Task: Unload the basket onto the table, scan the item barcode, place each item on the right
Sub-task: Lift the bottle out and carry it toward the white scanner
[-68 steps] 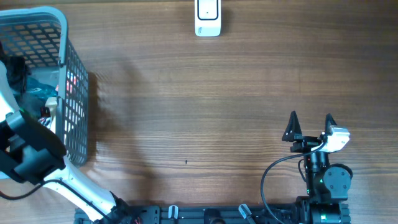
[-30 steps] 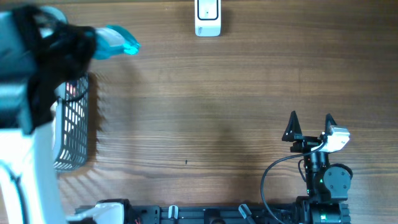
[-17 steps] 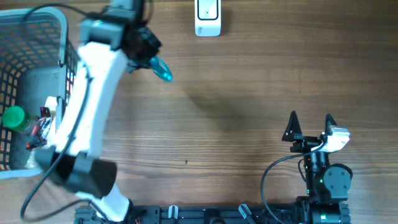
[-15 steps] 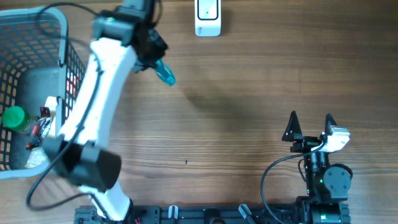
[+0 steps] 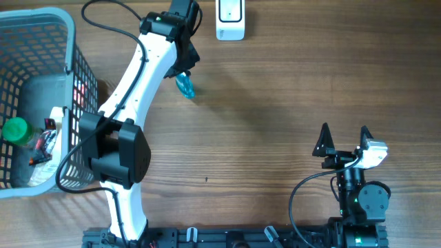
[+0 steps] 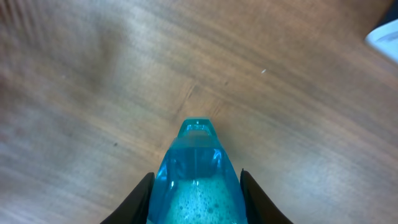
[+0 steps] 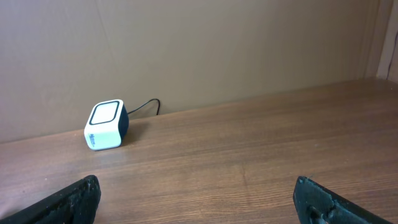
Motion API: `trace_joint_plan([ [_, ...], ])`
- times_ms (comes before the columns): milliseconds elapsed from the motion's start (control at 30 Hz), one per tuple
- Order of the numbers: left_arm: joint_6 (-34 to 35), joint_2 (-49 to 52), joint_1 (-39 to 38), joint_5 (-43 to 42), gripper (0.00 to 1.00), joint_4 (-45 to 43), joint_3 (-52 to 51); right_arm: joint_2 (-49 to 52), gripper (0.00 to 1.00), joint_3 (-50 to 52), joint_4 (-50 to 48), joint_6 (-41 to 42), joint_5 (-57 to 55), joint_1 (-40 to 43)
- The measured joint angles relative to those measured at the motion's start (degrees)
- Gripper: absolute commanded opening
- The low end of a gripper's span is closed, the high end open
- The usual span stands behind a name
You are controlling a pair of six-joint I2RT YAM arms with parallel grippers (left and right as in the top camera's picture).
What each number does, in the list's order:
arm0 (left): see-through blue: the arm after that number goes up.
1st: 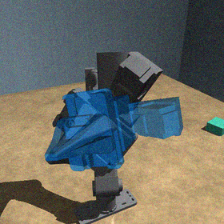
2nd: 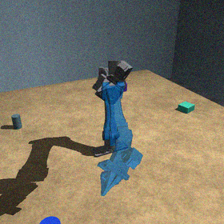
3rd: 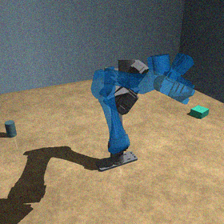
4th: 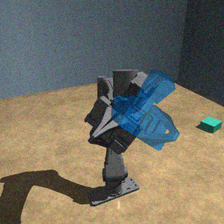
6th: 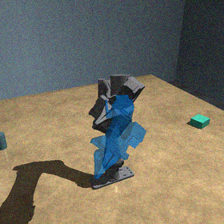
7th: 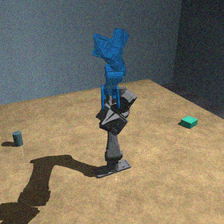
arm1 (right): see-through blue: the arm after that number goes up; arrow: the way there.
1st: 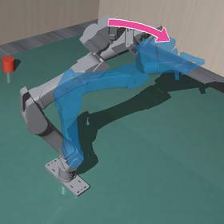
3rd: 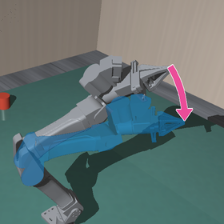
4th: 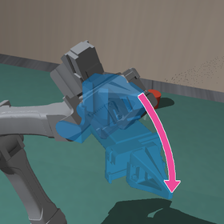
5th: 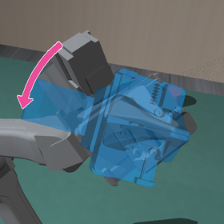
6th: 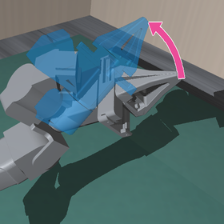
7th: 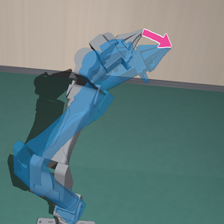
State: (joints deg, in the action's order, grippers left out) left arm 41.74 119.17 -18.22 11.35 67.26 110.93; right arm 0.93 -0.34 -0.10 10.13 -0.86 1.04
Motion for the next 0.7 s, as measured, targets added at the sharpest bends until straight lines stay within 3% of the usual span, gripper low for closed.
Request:
trace_joint_plan([
  [433, -0.15, 3.98, 0.0, 0.39, 0.24, -2.67, 0.02, 0.0, 1.0, 0.0, 0.0, 0.0, 0.0, 0.0],
  [700, -0.57, 4.48, -0.04, 1.51, 0.34, -2.6, 0.02, 0.0, 1.0, 0.0, 0.0, 0.0, 0.0, 0.0],
])
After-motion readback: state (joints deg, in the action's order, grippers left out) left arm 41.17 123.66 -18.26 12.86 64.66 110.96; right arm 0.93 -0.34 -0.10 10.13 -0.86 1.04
